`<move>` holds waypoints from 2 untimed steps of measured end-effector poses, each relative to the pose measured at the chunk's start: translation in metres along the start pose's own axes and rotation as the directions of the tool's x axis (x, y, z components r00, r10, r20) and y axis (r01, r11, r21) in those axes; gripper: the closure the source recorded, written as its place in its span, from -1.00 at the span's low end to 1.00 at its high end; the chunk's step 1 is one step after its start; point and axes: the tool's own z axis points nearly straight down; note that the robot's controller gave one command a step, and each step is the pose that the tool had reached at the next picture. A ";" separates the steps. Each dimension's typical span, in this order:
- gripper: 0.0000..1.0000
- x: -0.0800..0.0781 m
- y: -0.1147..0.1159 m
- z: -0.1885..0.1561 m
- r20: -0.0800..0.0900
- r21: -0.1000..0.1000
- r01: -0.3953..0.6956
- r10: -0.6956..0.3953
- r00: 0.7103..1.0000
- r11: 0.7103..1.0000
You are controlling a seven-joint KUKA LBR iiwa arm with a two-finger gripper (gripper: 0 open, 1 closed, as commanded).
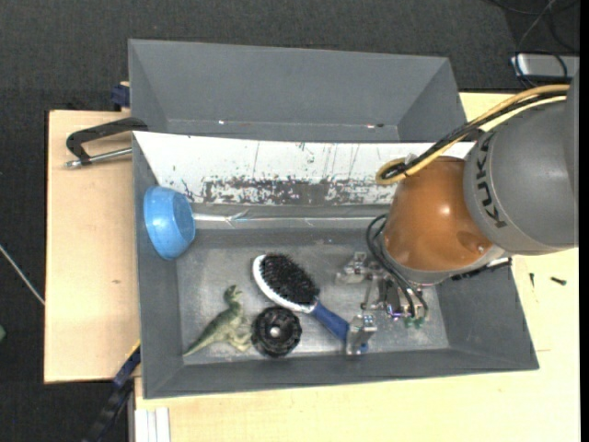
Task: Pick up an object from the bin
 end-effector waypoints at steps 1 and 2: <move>1.00 -0.001 0.004 -0.002 0.004 -0.002 0.005 -0.005 1.000 1.000; 1.00 -0.014 0.005 -0.121 0.018 -0.004 -0.036 0.036 0.999 0.999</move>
Offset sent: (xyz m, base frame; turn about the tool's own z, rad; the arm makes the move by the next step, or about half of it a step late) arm 0.0000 0.0000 0.0000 0.0000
